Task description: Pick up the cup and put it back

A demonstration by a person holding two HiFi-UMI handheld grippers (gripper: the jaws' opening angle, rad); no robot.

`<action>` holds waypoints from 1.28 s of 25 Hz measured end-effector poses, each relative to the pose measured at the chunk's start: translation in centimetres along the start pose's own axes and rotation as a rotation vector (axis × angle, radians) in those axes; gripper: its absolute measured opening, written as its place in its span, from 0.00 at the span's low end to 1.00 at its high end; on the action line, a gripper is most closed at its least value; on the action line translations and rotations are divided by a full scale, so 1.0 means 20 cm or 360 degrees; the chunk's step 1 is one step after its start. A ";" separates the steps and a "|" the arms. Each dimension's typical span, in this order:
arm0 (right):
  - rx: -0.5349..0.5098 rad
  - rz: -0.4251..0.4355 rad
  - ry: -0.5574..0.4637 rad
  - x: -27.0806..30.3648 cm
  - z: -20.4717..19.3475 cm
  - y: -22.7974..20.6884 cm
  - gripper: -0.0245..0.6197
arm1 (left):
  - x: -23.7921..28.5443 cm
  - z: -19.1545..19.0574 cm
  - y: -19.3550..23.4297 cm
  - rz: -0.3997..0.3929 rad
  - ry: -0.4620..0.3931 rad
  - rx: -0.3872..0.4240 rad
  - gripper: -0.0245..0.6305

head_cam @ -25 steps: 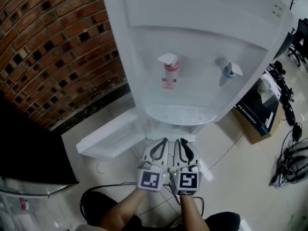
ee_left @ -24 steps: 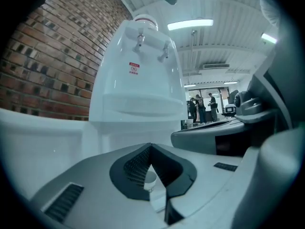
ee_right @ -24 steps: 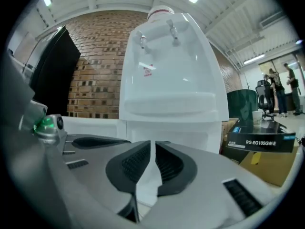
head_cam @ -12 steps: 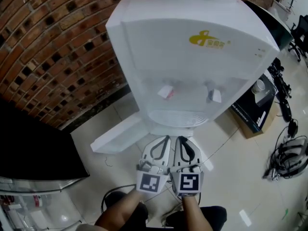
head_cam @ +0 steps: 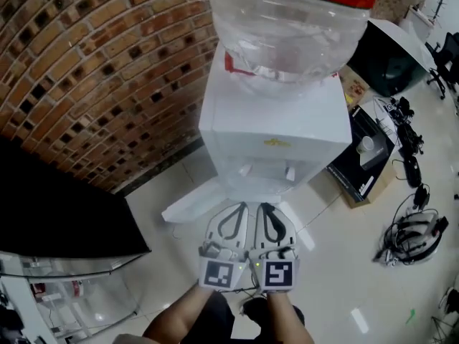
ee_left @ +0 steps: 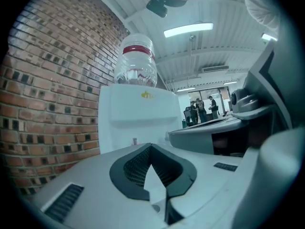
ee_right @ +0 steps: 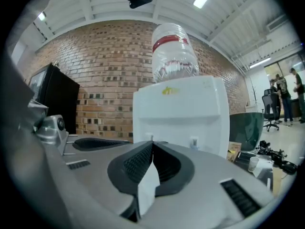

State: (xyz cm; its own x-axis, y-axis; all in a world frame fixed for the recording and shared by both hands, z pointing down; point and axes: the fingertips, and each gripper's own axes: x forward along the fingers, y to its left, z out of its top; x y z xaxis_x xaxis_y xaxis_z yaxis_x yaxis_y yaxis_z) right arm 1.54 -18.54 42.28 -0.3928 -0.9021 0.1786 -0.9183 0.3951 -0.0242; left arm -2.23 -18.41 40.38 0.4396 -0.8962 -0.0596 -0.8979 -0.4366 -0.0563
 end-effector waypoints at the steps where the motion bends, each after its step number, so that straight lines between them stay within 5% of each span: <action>1: 0.0005 -0.0001 -0.0011 -0.03 0.08 0.01 0.05 | -0.01 0.08 0.00 0.0005 0.0005 -0.0005 0.03; 11: -0.0022 -0.0038 -0.0071 -0.31 0.91 0.00 0.05 | -0.07 0.94 -0.09 -0.0059 -0.0022 -0.0009 0.03; 16: 0.0051 0.0013 -0.0118 -0.46 1.20 0.03 0.05 | -0.13 1.22 -0.17 -0.0067 -0.0043 -0.0013 0.03; 23: 0.0011 0.0173 -0.0156 -0.62 1.32 0.12 0.05 | -0.26 1.46 -0.15 0.0084 -0.0121 -0.0011 0.03; 32: 0.0025 0.0228 -0.0228 -0.89 1.43 0.25 0.05 | -0.48 1.64 -0.24 0.0034 -0.0224 -0.0015 0.03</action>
State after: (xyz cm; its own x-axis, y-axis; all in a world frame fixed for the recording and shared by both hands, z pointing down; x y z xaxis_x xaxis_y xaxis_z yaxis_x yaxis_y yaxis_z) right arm 2.59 -5.47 10.93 -0.5215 -0.8527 0.0306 -0.8527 0.5195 -0.0549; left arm -1.27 -5.13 8.60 0.4186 -0.8859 -0.1997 -0.9071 -0.4187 -0.0440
